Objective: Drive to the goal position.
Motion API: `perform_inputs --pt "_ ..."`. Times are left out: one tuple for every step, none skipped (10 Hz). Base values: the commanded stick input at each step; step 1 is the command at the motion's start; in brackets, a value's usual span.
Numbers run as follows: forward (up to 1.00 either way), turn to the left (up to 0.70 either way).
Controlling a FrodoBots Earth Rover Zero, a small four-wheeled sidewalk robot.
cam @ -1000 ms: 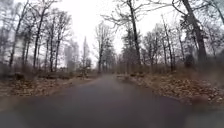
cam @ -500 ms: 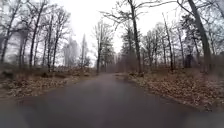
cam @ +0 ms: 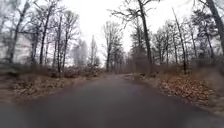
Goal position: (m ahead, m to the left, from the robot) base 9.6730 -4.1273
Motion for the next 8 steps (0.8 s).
perform_inputs --pt "1.0 0.0" --pt "1.0 0.0" --pt "1.0 0.0" --pt "1.0 0.0" --pt "1.0 0.0" --pt "1.0 0.0" --pt "1.0 0.0" --pt "1.0 0.0"
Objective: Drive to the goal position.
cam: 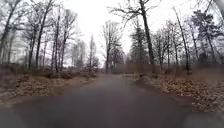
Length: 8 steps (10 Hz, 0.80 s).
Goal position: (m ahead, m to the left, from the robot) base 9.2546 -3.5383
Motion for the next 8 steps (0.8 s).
perform_inputs --pt "1.0 0.0" --pt "1.0 0.0" --pt "1.0 0.0" --pt "1.0 0.0" --pt "1.0 0.0" --pt "1.0 0.0" --pt "1.0 0.0" --pt "1.0 0.0"
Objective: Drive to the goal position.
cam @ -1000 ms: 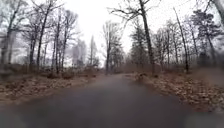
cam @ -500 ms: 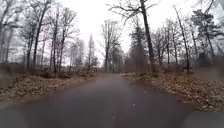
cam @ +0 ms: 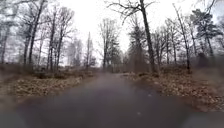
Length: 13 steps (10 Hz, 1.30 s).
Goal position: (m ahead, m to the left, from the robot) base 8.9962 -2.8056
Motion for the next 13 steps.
perform_inputs --pt "1.0 0.0" --pt "1.0 0.0" --pt "1.0 0.0" --pt "1.0 0.0" --pt "1.0 0.0" --pt "1.0 0.0" --pt "1.0 0.0" --pt "1.0 0.0" --pt "1.0 0.0" --pt "1.0 0.01" --pt "1.0 0.21" --pt "1.0 0.4" --pt "1.0 0.37"
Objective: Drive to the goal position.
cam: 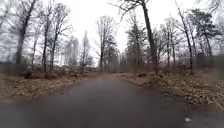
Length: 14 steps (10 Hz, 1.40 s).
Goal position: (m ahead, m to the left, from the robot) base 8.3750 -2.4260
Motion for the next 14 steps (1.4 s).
perform_inputs --pt "1.0 0.21" --pt "1.0 0.05" --pt "1.0 0.0" --pt "1.0 0.0" --pt "1.0 0.0" --pt "1.0 0.0" --pt "1.0 0.0" --pt "1.0 0.0" --pt "1.0 0.0" --pt "1.0 0.0" --pt "1.0 0.0" --pt "1.0 0.0" --pt "1.0 0.0" --pt "1.0 0.0"
